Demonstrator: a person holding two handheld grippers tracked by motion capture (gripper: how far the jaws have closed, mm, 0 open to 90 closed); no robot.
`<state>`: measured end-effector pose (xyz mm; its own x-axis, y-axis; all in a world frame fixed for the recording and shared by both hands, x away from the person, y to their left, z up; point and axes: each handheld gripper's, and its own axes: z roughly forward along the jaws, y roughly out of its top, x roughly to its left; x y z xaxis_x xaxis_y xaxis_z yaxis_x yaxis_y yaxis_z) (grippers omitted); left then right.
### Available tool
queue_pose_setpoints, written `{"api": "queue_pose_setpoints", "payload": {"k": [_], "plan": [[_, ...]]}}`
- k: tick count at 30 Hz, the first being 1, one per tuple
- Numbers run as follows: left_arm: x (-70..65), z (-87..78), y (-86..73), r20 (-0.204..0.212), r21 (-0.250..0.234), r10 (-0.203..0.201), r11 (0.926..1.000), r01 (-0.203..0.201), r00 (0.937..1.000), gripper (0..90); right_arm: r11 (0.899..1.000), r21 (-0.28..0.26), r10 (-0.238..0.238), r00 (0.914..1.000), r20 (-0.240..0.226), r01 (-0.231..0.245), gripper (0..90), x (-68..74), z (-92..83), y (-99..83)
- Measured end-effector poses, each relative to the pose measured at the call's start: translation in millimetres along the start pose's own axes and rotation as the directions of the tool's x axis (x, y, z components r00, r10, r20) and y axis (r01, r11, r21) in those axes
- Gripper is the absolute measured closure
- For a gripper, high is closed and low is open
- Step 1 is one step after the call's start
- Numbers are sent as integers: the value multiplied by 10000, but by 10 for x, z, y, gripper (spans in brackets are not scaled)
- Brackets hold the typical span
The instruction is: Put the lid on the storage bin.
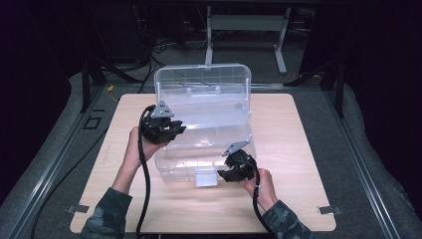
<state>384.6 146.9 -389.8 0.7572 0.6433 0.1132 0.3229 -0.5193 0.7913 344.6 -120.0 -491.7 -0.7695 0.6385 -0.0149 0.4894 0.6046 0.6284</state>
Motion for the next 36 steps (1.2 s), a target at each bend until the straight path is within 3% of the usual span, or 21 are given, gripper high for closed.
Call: {"api": "queue_pose_setpoints", "payload": {"k": [8, 36], "plan": [[-67, -31, -55, -53, -11, 246, 9997, -246, 9997, 747, 10000, -39, -39, 10000, 14, 39, 515, 2, 0, -4], [-225, -70, -197, -352, -269, 487, 9984, -497, 9982, 735, 10000, -41, -85, 10000, 1, 85, 514, 4, -3, -6]]}}
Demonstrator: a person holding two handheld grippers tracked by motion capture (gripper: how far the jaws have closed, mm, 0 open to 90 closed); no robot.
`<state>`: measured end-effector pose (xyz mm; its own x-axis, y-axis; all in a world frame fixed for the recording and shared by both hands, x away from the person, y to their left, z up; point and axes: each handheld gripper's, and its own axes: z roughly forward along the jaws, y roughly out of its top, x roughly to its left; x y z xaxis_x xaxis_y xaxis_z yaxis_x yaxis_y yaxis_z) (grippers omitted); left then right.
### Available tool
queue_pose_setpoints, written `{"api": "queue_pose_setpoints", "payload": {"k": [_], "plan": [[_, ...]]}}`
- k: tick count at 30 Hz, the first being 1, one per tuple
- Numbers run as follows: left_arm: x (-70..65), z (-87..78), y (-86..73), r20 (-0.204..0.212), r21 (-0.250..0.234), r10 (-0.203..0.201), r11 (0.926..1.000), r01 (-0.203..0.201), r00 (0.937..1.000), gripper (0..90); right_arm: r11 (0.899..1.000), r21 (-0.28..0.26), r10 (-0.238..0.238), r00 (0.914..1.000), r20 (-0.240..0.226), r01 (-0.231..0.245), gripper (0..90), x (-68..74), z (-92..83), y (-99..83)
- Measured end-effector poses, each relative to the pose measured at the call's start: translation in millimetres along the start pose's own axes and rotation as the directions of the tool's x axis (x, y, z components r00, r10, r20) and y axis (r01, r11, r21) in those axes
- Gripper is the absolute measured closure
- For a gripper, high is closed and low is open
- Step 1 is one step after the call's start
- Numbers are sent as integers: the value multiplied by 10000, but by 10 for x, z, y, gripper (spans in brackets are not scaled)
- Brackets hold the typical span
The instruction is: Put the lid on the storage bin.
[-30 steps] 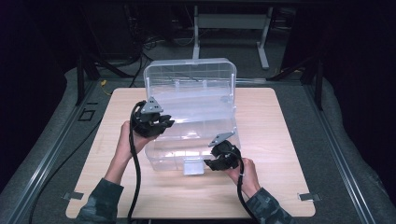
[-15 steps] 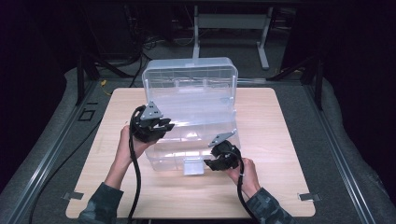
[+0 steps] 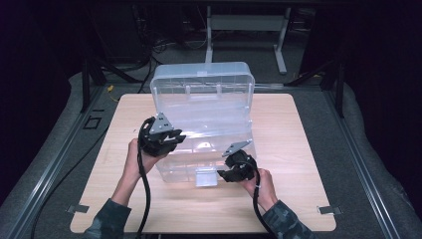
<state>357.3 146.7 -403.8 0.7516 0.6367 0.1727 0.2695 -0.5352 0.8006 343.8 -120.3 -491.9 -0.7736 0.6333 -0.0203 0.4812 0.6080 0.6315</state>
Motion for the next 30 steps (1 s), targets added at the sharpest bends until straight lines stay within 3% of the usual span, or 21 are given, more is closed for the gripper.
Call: {"api": "queue_pose_setpoints", "payload": {"k": [8, 30], "plan": [[-60, -8, -49, -167, -99, 112, 9999, -113, 9998, 734, 10000, -1, -10, 10000, -11, 10, 514, -1, 1, 1], [-138, -18, -143, -116, -269, 208, 9994, -211, 9997, 735, 9997, 183, 140, 9998, -169, -136, 521, -16, -5, 22]]}}
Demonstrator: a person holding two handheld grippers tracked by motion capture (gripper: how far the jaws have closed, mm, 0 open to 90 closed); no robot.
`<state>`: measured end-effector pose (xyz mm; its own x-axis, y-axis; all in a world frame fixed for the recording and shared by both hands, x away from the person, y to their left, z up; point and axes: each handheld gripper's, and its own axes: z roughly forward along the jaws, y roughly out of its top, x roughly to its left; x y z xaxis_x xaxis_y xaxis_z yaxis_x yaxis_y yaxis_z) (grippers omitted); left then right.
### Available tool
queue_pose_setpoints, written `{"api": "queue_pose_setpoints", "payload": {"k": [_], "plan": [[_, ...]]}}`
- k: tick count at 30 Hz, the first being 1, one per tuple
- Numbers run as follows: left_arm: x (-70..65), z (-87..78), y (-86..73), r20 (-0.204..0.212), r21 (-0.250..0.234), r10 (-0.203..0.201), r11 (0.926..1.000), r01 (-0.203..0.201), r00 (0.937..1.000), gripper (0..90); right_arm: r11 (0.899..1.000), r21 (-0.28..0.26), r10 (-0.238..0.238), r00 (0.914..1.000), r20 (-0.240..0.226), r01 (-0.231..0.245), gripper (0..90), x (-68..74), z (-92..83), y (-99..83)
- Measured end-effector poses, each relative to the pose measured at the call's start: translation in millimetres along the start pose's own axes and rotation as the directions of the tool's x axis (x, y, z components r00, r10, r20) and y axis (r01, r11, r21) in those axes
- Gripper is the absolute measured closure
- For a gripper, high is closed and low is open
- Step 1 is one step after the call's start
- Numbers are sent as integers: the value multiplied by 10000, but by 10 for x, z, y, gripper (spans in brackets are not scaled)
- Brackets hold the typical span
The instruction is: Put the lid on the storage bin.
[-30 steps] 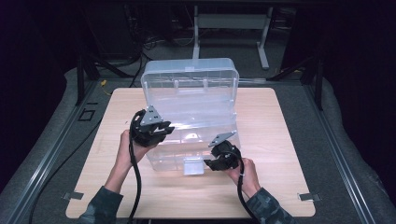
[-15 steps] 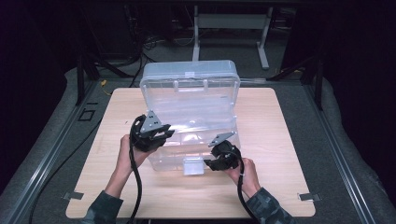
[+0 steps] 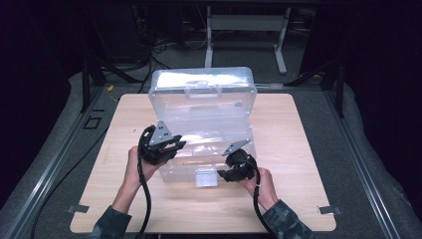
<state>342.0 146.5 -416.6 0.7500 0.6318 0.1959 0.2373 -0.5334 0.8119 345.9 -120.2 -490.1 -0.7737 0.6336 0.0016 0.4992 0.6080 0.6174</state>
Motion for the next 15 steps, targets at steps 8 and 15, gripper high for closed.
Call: {"api": "queue_pose_setpoints", "payload": {"k": [8, 15], "plan": [[-22, -2, -36, -71, -179, 46, 9998, -47, 10000, 734, 10000, 24, 22, 10000, 2, -22, 526, 8, -14, 10], [-19, -7, -48, -69, -256, 52, 9997, -53, 10000, 734, 9990, -440, -81, 10000, 58, 83, 482, 51, -292, 105]]}}
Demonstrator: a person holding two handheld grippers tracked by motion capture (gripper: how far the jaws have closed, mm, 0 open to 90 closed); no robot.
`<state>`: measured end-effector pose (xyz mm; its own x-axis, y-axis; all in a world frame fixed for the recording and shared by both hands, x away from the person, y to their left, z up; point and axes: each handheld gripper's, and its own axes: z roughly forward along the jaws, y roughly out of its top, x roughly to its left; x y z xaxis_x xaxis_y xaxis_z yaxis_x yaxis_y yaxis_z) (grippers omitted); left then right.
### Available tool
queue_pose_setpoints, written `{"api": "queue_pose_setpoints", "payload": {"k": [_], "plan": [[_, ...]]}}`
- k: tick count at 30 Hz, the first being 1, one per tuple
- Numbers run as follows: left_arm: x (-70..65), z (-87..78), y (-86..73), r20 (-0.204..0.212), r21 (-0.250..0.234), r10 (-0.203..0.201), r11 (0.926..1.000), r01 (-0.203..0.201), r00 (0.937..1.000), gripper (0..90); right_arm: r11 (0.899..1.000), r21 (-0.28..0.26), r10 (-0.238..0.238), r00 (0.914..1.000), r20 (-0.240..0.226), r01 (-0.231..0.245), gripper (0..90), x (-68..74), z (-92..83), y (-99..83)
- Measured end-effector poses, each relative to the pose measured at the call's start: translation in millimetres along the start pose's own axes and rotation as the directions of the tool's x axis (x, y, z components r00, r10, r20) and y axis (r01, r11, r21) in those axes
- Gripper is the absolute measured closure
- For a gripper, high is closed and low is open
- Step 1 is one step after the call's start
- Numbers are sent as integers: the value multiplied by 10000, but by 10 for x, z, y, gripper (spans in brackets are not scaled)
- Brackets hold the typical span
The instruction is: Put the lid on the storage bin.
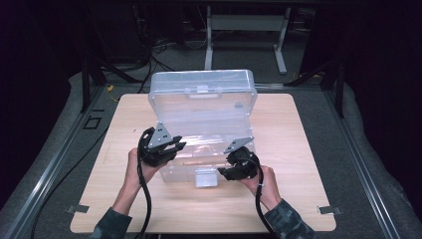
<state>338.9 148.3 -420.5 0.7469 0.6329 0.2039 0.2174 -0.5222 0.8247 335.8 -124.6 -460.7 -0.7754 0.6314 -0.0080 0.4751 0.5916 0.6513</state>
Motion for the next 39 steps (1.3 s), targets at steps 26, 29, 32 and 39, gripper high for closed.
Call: {"api": "queue_pose_setpoints", "payload": {"k": [26, 29, 32, 39], "plan": [[-24, -10, -37, 168, 85, 1, 10000, -3, 9999, 732, 9732, -2229, 605, 9981, 137, -559, 495, -618, -591, 786], [-30, -14, -40, 108, 68, 46, 10000, -47, 9999, 728, 9565, -2804, 921, 9954, 277, -807, 551, -671, -624, 863], [-32, -18, -44, 118, 84, 30, 10000, -31, 9999, 725, 9470, -3097, 1050, 9933, 492, -848, 608, -660, -647, 879], [-43, -19, -62, 284, 199, -40, 9998, 34, 9996, 724, 9352, -3337, 1530, 9851, 782, -1187, 767, -712, -636, 864]]}}
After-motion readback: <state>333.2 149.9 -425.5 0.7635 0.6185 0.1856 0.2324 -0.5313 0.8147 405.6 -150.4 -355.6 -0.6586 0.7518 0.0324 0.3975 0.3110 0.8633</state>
